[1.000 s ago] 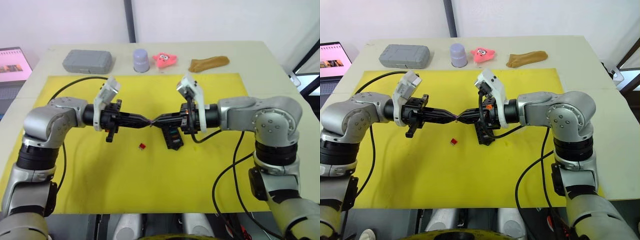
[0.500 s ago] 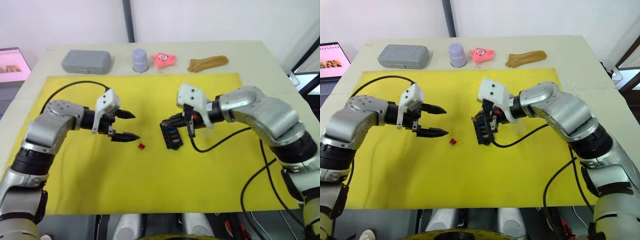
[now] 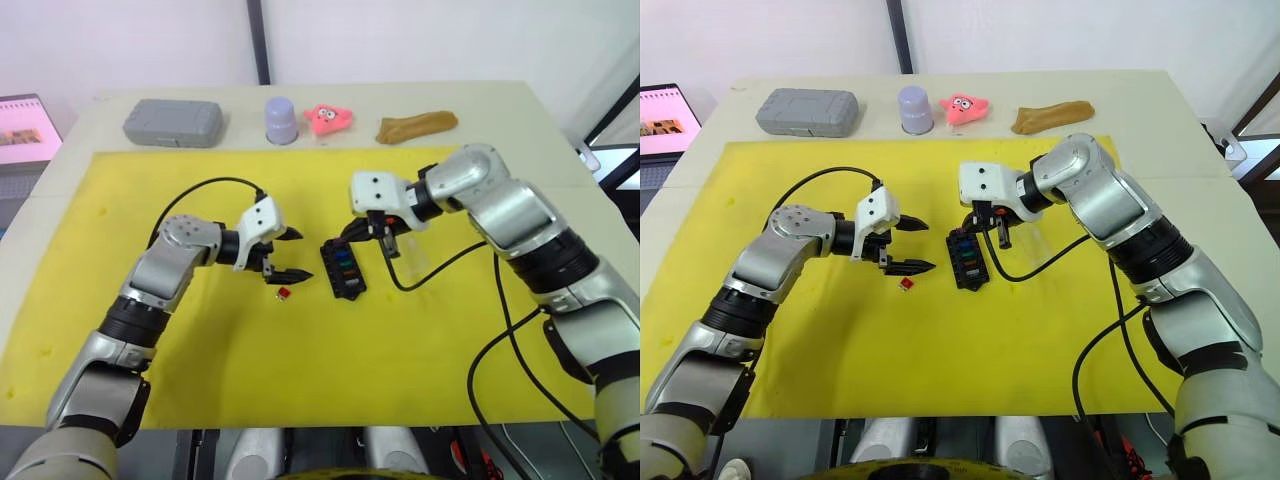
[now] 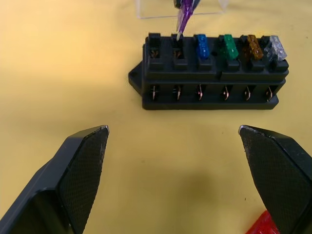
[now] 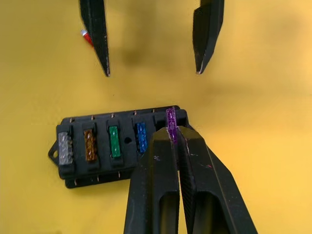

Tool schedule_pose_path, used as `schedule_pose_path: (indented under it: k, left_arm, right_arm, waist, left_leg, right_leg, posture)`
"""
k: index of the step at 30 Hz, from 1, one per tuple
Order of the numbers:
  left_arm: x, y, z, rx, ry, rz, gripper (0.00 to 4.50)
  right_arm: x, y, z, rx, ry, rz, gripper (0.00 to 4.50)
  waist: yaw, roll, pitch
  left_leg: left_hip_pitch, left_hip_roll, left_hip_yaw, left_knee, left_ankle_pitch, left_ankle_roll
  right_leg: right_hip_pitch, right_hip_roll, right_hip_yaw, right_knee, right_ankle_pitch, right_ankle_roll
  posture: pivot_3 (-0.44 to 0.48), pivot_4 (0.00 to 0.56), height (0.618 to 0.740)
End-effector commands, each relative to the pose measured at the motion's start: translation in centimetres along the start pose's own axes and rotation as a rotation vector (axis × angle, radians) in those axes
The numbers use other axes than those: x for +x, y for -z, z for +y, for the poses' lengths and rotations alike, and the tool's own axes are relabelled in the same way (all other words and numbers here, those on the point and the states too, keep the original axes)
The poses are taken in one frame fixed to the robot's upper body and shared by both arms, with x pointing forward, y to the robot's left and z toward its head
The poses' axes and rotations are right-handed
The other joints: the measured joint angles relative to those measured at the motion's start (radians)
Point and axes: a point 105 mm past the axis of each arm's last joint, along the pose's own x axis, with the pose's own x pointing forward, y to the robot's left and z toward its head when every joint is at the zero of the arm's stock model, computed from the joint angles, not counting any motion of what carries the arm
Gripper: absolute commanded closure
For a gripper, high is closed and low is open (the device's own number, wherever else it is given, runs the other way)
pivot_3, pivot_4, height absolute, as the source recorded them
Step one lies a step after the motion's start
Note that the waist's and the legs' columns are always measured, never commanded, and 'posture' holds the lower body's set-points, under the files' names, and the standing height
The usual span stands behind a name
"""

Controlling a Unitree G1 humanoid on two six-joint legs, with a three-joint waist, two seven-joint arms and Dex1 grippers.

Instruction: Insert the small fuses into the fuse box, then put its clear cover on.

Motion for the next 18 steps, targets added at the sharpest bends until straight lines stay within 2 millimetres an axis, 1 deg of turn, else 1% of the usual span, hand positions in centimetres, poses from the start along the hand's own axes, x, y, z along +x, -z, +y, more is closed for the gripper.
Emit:
schedule_pose_path:
  k: [1, 18]
  left_arm:
    - [-0.06, -0.96, 0.23, 0.051, -0.01, -0.018, 0.02]
    - [0.16, -0.84, -0.14, 0.068, 0.003, -0.01, 0.02]
  right_arm:
    - [-0.68, -1.21, -0.5, -0.058, 0.012, -0.014, 4.5]
    - [0.15, -0.37, -0.86, -0.055, 0.005, 0.011, 4.5]
  waist:
    - [0.0, 0.0, 0.0]
    - [0.0, 0.0, 0.0]
  left_leg:
    - [0.0, 0.0, 0.0, 0.0, 0.0, 0.0]
    - [0.0, 0.0, 0.0, 0.0, 0.0, 0.0]
  right_leg:
    - [0.0, 0.0, 0.0, 0.0, 0.0, 0.0]
    - [0.0, 0.0, 0.0, 0.0, 0.0, 0.0]
  posture:
    - [0.0, 0.15, 0.74]
    - [0.0, 0.15, 0.74]
